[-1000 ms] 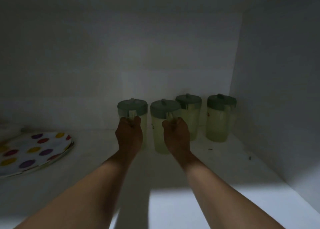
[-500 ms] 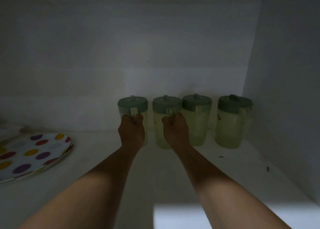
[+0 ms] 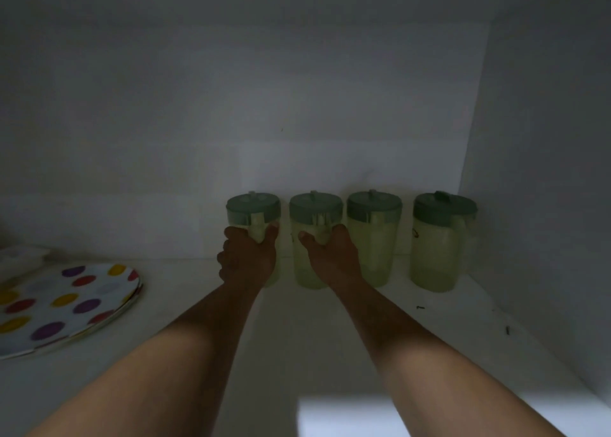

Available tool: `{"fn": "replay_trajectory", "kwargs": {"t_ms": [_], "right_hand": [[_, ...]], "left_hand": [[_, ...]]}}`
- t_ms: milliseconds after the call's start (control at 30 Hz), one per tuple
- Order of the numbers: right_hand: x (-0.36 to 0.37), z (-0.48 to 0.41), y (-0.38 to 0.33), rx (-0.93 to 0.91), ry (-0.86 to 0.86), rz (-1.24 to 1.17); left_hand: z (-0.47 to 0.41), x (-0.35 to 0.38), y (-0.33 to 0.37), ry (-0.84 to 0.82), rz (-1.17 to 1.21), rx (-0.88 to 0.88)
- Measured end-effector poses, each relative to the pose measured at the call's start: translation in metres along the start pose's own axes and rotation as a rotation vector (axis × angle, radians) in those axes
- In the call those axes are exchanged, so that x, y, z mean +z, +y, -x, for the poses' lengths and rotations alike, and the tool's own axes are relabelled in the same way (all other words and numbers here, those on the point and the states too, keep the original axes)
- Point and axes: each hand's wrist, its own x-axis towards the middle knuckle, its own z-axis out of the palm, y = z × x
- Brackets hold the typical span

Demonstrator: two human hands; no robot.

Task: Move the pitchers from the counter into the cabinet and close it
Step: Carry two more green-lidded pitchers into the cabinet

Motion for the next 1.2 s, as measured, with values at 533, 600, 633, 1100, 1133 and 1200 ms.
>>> {"fn": "replay_trajectory", "kwargs": {"t_ms": [533,600,633,1100,1133,1200], "right_hand": [[-0.084,0.128,-0.090,-0.095,-0.011,0.481],[-0.095,0.153,-0.108,-0.111,0.016,0.529],[-0.100,0.166,-0.118,-0.111,0.016,0.541],[-0.106,0.333,-0.209,-0.339,-0.035,0.546],[-0.102,0.348,-0.213,-0.360,-0.060,0.530],[-0.093,0.376,-0.222,-0.406,-0.090,0.506]], "left_hand": [[0.102,-0.110,0.051,-0.004,-0.362,0.599],[0.120,-0.133,0.058,-0.050,-0.382,0.672],[0.130,-0.146,0.061,-0.052,-0.371,0.719],[0.247,-0.350,0.051,0.089,-0.436,0.850],[0.259,-0.368,0.044,0.117,-0.467,0.842],[0.279,-0.403,0.028,0.181,-0.532,0.824]]}}
